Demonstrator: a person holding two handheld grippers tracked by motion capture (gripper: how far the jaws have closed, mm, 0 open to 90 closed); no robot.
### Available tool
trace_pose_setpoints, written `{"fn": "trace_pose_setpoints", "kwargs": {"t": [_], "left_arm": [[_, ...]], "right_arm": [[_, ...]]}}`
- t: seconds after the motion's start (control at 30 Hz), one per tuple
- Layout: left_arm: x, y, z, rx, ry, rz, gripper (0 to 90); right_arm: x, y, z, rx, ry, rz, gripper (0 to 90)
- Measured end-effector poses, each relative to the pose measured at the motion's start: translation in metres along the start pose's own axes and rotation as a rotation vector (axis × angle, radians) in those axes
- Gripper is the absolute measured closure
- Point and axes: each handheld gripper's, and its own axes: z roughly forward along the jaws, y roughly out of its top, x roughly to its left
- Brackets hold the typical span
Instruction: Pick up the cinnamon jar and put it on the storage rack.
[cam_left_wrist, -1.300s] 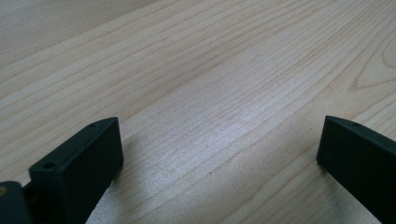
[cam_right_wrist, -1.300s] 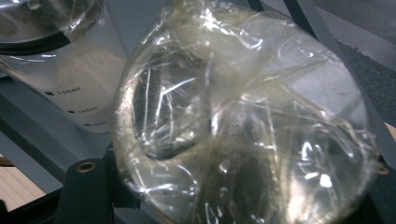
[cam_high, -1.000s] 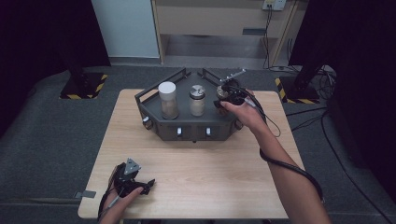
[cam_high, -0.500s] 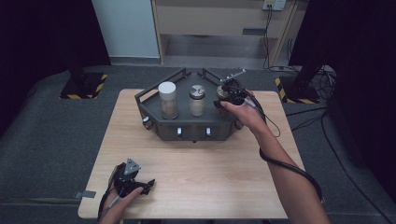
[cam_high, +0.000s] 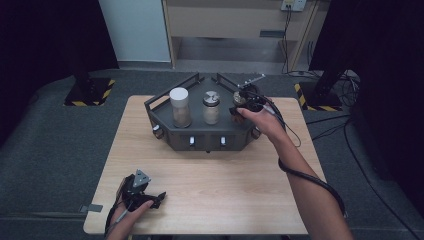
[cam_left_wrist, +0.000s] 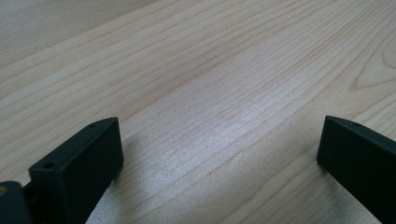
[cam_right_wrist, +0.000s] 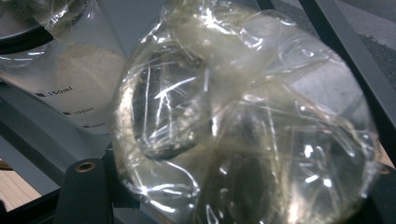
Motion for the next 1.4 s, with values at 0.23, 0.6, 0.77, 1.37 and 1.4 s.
{"fn": "trace_pose_setpoints", "kwargs": {"t": [0.23,0.6,0.77,1.37,1.4], "left_arm": [[0.0,0.0,0.0,0.0,0.0,0.0,0.0],[0.0,0.0,0.0,0.0,0.0,0.0,0.0],[0.0,0.0,0.0,0.0,0.0,0.0,0.0],[0.0,0.0,0.0,0.002,0.0,0.003,0.0],[0.0,0.0,0.0,0.003,0.0,0.003,0.0]], "right_arm": [[0.002,-0.002,0.001,-0.003,-0.007,-0.008,30.1],[0.002,-0.001,0.0,0.0,-0.01,-0.008,24.0],[0.003,-0.002,0.0,-0.002,-0.012,-0.005,15.8],[0.007,-0.013,-0.02,-0.053,-0.011,-0.016,6.7],[0.007,-0.015,-0.022,-0.058,-0.011,-0.016,6.5]]}}
